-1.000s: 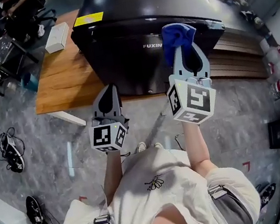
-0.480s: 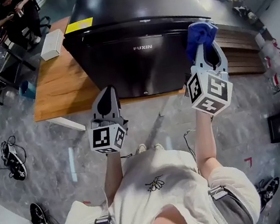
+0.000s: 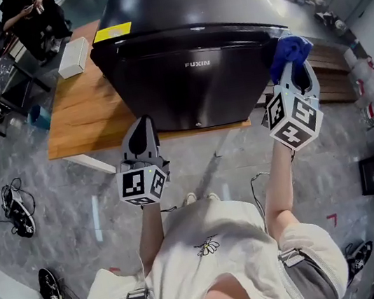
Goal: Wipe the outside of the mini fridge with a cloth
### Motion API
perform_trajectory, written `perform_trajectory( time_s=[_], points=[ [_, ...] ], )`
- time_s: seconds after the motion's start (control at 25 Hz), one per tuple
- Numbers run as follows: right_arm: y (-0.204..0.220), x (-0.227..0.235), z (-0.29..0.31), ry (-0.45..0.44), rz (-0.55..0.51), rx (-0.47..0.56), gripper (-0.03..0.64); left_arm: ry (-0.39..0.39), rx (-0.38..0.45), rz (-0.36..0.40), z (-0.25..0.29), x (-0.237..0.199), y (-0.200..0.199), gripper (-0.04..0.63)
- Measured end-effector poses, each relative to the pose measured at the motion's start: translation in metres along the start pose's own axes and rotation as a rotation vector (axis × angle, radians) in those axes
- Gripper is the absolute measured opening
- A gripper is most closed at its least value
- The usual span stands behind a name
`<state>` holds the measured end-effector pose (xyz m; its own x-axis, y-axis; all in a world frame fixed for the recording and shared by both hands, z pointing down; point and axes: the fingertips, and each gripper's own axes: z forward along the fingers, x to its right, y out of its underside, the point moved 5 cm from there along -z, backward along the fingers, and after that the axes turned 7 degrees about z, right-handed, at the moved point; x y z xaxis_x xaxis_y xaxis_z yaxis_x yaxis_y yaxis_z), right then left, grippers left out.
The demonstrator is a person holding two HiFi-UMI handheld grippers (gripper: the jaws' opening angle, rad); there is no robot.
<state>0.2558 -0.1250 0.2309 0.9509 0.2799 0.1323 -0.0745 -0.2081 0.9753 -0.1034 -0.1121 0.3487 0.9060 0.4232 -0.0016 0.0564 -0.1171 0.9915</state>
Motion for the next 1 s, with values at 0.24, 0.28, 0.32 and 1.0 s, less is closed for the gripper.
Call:
perform_trajectory(
  time_s=[0.24,0.28,0.32,1.0],
  points=[
    [0.002,0.010,0.005,0.040,0.004,-0.006,0.061,-0.012,0.001,0.006,-0.001,-0.005,-0.001,0.005],
    [0.002,0.010,0.004,0.039,0.013,-0.006,0.061,-0.012,0.000,0.009,-0.001,-0.005,-0.001,0.005],
    [0.001,0.010,0.001,0.032,0.028,-0.006,0.061,-0.011,-0.001,0.012,-0.001,-0.005,-0.001,0.005],
    [0.042,-0.219,-0.077,-0.756,0.436,-0.220,0.061,-0.152,-0.027,0.066,-0.033,-0.039,-0.001,0.005]
  ],
)
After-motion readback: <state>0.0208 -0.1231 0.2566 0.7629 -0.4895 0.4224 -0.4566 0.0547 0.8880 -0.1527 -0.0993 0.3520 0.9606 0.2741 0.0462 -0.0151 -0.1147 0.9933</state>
